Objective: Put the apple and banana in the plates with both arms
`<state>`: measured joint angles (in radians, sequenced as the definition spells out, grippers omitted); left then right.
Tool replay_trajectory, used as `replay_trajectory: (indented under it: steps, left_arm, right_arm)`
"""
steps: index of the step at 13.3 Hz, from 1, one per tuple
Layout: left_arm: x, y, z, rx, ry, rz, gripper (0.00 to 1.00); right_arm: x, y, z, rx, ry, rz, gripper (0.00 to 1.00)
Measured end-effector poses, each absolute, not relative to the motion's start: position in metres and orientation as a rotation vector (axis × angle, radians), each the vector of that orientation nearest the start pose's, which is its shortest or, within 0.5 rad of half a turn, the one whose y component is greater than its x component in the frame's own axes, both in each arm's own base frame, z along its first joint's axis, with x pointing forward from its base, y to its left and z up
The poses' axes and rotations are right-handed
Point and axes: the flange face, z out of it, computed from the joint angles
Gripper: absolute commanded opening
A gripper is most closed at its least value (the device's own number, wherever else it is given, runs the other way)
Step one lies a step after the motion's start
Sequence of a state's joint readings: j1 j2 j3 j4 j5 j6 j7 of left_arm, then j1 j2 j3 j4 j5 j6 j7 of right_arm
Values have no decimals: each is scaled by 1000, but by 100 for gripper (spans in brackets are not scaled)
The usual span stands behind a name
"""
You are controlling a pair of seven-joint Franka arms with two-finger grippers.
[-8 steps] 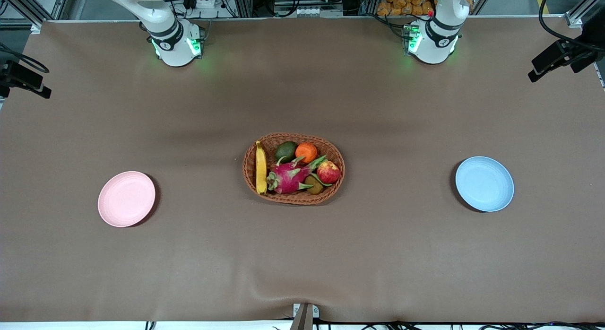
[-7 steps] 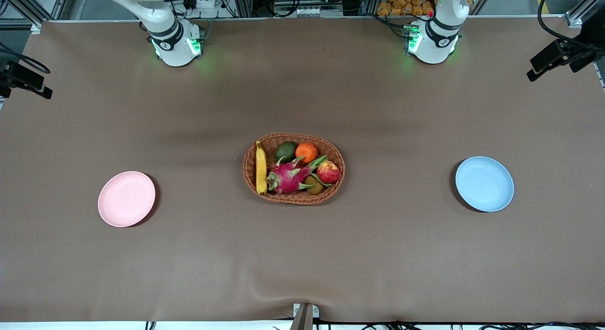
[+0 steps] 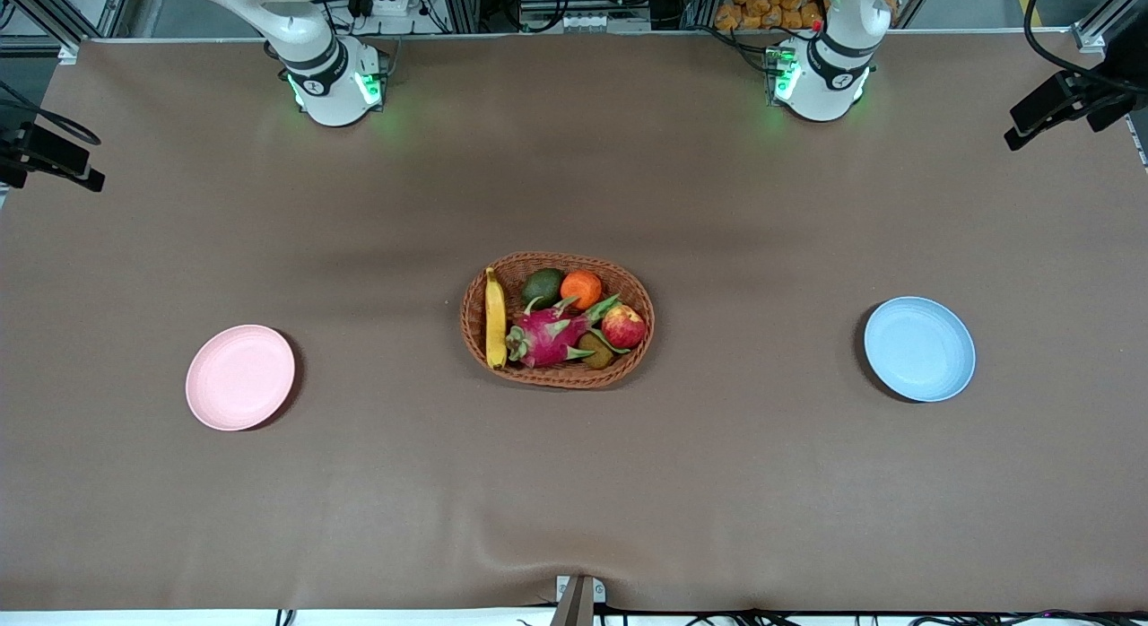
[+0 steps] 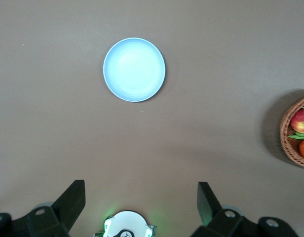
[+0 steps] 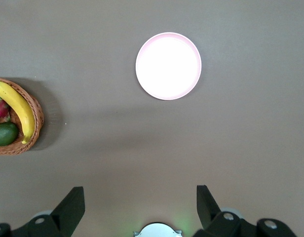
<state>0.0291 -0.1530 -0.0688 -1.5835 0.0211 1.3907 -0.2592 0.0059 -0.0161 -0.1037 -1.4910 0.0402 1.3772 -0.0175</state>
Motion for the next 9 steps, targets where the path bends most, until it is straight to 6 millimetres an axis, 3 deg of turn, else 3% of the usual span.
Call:
replay_trajectory:
  steps: [5,9]
  left_arm:
    - [494,-19,675,-3082,-348,82,100]
    - [494,-9,674,-3075,-379,92,100]
  right_arm:
    - [539,-4,637,-3093,-7,200,100]
    - [566,5,607,-3099,-30,185,100]
